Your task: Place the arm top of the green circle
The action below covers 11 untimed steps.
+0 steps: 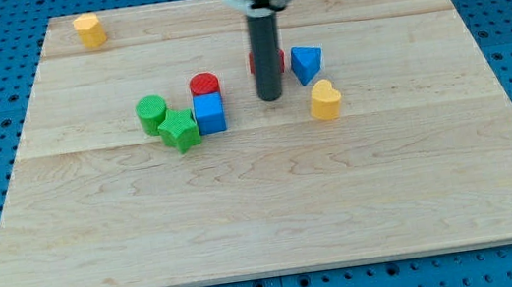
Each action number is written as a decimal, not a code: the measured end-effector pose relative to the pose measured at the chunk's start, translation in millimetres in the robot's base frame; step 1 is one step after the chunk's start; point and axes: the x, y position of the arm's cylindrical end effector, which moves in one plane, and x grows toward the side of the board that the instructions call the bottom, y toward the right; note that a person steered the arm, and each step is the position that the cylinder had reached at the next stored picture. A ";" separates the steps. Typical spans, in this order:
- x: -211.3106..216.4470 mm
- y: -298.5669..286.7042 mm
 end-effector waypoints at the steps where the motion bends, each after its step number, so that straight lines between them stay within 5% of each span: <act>1: -68.1 -26.1; 2: -130.4 -53.5; 5: -118.1 11.8; 8: -116.0 -4.9; 11: -58.3 -179.3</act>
